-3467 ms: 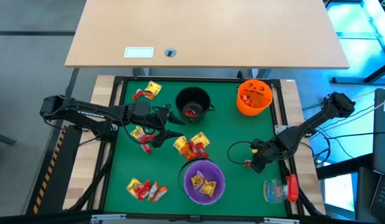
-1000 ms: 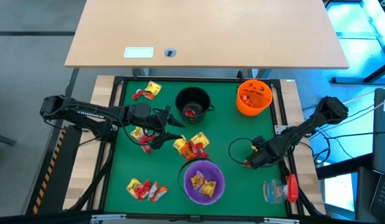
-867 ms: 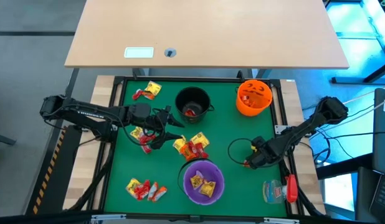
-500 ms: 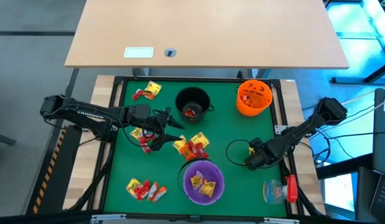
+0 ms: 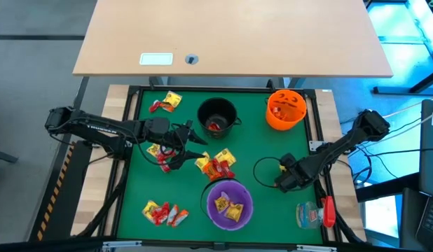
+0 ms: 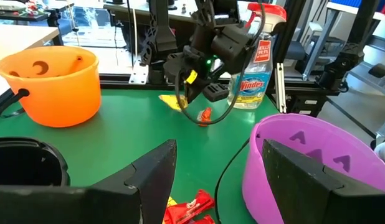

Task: Sort candy
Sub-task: Put the yellow candy into the purple bucket, then put the orange candy into the orange bucket

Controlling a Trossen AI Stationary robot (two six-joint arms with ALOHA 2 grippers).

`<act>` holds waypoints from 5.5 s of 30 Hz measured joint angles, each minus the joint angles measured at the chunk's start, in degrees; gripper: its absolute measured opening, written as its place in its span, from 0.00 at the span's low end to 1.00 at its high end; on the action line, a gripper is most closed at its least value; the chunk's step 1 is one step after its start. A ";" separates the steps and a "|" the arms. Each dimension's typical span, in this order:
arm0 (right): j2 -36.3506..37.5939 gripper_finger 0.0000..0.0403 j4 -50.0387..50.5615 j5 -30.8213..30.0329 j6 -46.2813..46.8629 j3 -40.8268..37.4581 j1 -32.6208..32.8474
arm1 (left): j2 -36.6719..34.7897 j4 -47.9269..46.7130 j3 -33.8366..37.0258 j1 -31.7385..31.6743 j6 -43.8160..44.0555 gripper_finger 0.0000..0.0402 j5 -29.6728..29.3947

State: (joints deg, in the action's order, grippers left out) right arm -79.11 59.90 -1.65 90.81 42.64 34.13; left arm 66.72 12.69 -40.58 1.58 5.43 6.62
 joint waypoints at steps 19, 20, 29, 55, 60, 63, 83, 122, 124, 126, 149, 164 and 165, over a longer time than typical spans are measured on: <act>0.22 0.00 -0.85 -24.05 -20.42 24.57 -0.17 | 0.00 1.40 -0.02 -0.07 0.44 0.56 -0.12; 0.22 0.00 -5.11 -24.26 -24.20 24.96 -0.57 | 0.00 1.40 -0.02 -0.07 0.46 0.56 -0.12; -0.89 0.00 -36.59 -19.37 -45.70 25.30 -4.30 | -0.42 -3.01 -0.02 -0.07 2.91 0.56 -0.18; -12.36 0.39 -43.32 -1.77 -47.74 25.19 -4.15 | 0.13 -24.01 -0.07 0.00 7.28 0.56 -1.49; -10.93 0.47 -43.21 -2.15 -50.52 25.19 -4.16 | 3.37 -23.76 -0.07 0.68 4.13 0.56 -2.96; -9.39 0.47 -43.11 -3.38 -51.10 25.19 -4.20 | 6.34 -23.82 -0.07 1.24 0.91 0.56 -5.28; -2.71 0.45 -35.37 -13.81 -53.84 25.22 -4.17 | 27.05 -15.00 0.02 8.55 -19.54 0.56 -21.83; -2.73 0.45 -18.04 -21.92 -45.79 25.24 -7.77 | 3.17 -14.07 -11.18 23.94 -21.58 0.00 -23.84; -2.73 0.45 -16.06 -21.90 -44.65 25.24 -9.19 | 5.17 -11.49 -11.34 25.89 -22.77 0.00 -23.85; -2.73 0.45 -15.08 -21.83 -44.47 25.24 -10.48 | 7.29 -9.84 -11.79 27.14 -22.97 0.00 -23.63; -2.73 0.45 -15.27 -20.29 -44.81 25.24 -13.92 | 25.86 -4.42 -20.24 24.29 -22.53 0.28 -14.10; -0.67 0.45 -15.53 -21.62 -47.61 25.24 -12.66 | 9.00 -14.30 -20.26 20.09 -26.02 0.41 -24.22; 0.01 0.45 -15.72 -22.96 -47.92 25.24 -12.14 | 7.78 -14.61 -20.21 18.88 -26.02 0.40 -23.34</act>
State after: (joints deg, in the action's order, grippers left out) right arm -79.11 44.19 -24.61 42.89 67.88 21.99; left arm 74.50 -1.92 -60.78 20.47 -20.59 -16.72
